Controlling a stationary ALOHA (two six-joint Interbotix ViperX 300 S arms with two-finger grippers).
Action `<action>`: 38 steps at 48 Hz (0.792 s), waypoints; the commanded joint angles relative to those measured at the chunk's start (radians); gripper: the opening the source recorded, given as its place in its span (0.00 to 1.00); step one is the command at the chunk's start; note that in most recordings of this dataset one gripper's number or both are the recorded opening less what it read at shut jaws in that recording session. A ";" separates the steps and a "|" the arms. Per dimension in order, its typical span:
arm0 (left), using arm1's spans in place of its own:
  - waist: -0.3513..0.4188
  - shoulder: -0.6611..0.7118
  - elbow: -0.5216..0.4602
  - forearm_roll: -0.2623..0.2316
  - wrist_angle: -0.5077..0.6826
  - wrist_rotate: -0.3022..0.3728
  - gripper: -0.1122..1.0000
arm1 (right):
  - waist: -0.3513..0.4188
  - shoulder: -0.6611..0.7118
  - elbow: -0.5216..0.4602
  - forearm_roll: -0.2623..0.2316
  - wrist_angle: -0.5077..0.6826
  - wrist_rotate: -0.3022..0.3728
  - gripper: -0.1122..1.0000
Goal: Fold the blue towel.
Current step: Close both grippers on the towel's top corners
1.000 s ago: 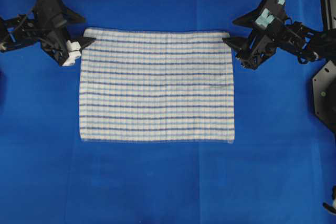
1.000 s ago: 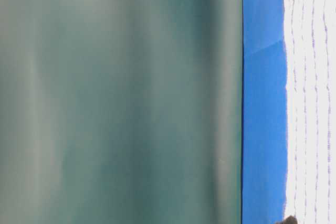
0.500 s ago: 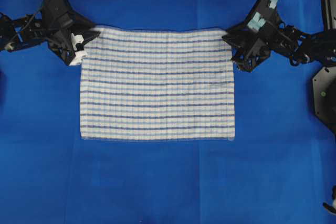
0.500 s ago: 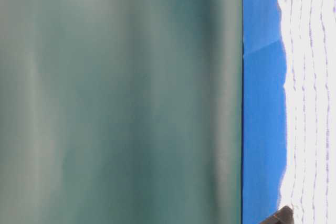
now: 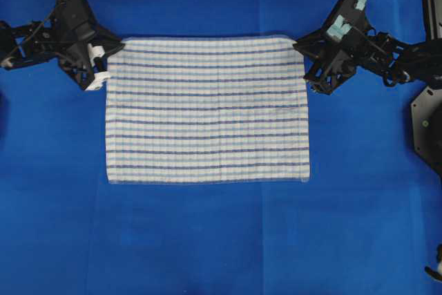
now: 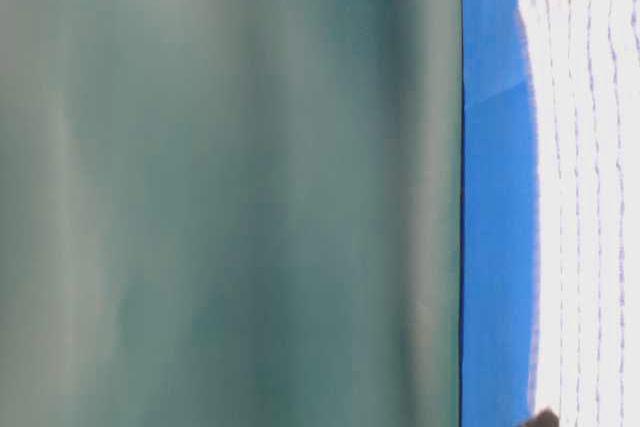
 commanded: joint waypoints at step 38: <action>-0.066 -0.198 -0.005 0.000 0.091 0.003 0.14 | 0.051 -0.186 0.015 0.003 0.103 0.000 0.16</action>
